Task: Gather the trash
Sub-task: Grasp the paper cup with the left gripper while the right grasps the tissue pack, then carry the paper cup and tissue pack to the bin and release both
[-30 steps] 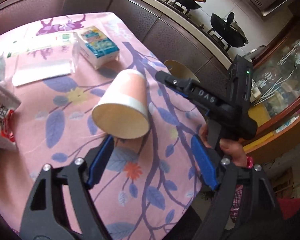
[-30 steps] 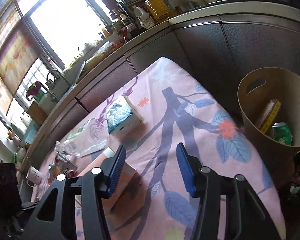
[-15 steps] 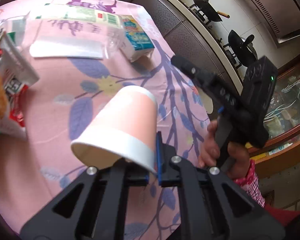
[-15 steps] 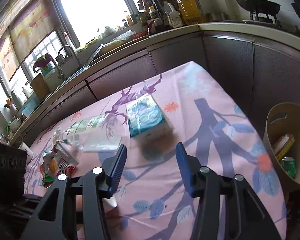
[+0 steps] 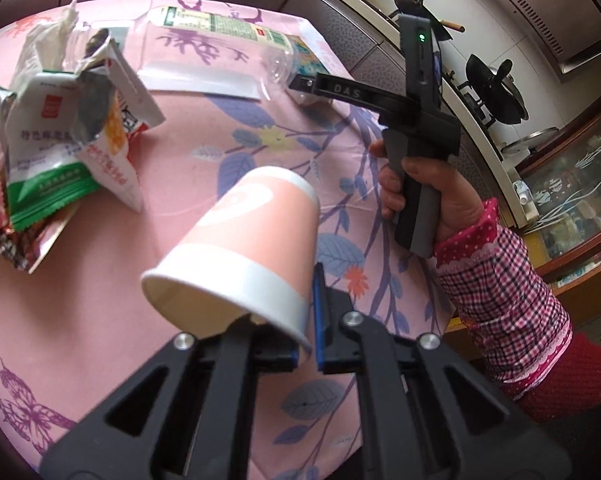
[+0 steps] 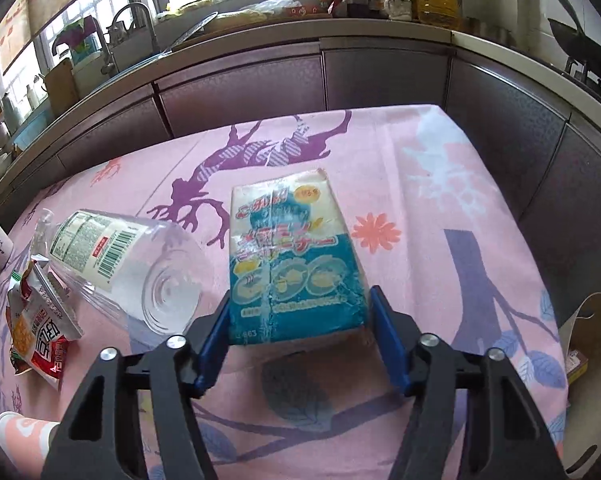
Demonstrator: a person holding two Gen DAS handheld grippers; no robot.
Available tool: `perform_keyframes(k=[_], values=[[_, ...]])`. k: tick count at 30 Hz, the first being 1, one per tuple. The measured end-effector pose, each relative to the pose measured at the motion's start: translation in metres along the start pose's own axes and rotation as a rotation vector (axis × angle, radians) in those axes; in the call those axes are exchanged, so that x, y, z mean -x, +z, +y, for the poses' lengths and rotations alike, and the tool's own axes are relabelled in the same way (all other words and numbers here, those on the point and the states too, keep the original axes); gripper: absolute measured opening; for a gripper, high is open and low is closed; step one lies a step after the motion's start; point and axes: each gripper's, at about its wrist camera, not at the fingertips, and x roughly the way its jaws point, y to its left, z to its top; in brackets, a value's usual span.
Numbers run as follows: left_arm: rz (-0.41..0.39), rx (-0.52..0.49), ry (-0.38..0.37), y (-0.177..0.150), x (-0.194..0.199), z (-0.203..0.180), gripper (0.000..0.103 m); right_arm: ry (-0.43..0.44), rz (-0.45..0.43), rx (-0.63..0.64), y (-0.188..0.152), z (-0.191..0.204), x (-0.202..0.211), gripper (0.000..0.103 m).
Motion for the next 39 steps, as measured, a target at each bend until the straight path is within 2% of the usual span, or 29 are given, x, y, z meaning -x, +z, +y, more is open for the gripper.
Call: perform_keyframes(k=[5, 11, 14, 16, 19, 21, 27, 36, 37, 39], values=[[0.004, -0.021, 0.002, -0.001, -0.002, -0.007, 0.005, 0.036, -0.017, -0.097, -0.049, -0.006, 0.047, 0.059], [0.018, -0.052, -0.007, -0.006, -0.004, -0.011, 0.005, 0.061, -0.04, -0.109, -0.129, 0.014, 0.118, 0.059], [0.021, -0.058, -0.013, -0.008, -0.004, -0.014, 0.005, 0.058, -0.056, -0.136, -0.155, 0.022, 0.138, 0.06], [0.019, -0.059, -0.003, -0.01, -0.004, -0.015, 0.005, 0.058, -0.052, -0.157, -0.165, 0.025, 0.141, 0.065], [0.025, -0.052, 0.025, -0.012, -0.004, -0.015, 0.007, 0.033, -0.038, -0.16, -0.175, 0.028, 0.136, 0.075], [0.022, -0.048, 0.051, -0.014, -0.001, -0.014, 0.011, 0.01, -0.054, -0.146, -0.178, 0.031, 0.137, 0.08], [-0.016, -0.048, 0.082, -0.02, 0.016, -0.016, 0.023, 0.01, -0.058, -0.123, -0.179, 0.033, 0.135, 0.082], [-0.015, -0.033, 0.066, -0.024, 0.025, -0.016, 0.023, -0.015, -0.096, -0.097, -0.185, 0.033, 0.144, 0.082], [-0.021, -0.034, 0.068, -0.024, 0.026, -0.017, 0.021, -0.01, -0.097, -0.096, -0.185, 0.033, 0.144, 0.082], [-0.027, -0.043, 0.065, -0.023, 0.027, -0.018, 0.003, 0.004, -0.092, -0.094, -0.184, 0.032, 0.141, 0.082]])
